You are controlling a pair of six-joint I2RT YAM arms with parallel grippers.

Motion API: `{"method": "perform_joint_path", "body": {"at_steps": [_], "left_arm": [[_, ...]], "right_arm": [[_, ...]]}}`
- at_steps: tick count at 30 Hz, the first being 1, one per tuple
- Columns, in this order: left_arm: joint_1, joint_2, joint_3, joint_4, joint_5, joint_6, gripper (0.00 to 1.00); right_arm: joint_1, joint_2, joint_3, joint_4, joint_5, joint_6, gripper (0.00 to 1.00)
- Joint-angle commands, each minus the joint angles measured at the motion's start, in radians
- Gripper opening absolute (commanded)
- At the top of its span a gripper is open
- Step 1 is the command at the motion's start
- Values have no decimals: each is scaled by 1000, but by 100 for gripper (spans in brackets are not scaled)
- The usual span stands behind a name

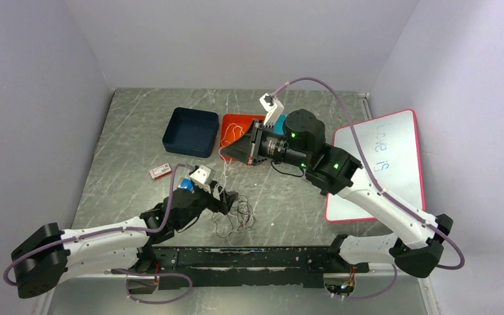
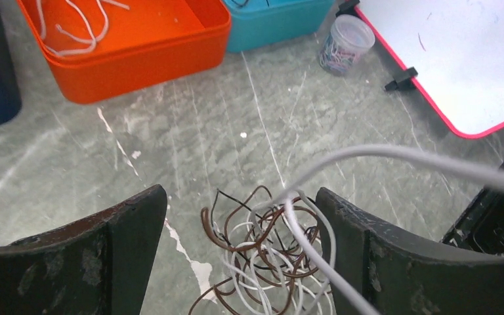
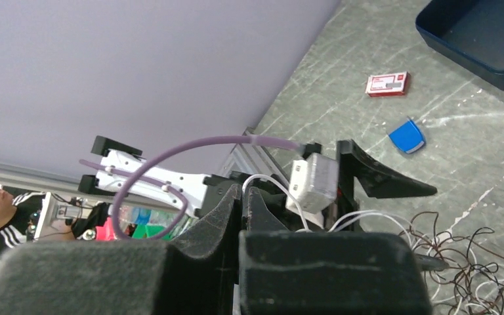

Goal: Untangle the cables

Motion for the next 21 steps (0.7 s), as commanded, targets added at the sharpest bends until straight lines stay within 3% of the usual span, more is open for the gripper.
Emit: {"method": "perform_joint_path", "body": {"at_steps": [1,9,21], "left_arm": [[6,67,-32,178,58,-61,88],[7,234,-45,299,139,-106,80],[7,290,-127,380,176,-173,77]], "right_arm": [[4,-26,31,37,-28,4,0],[4,-57,79,109,-55,28,0],[5,6,384,24,19,-82,0]]}}
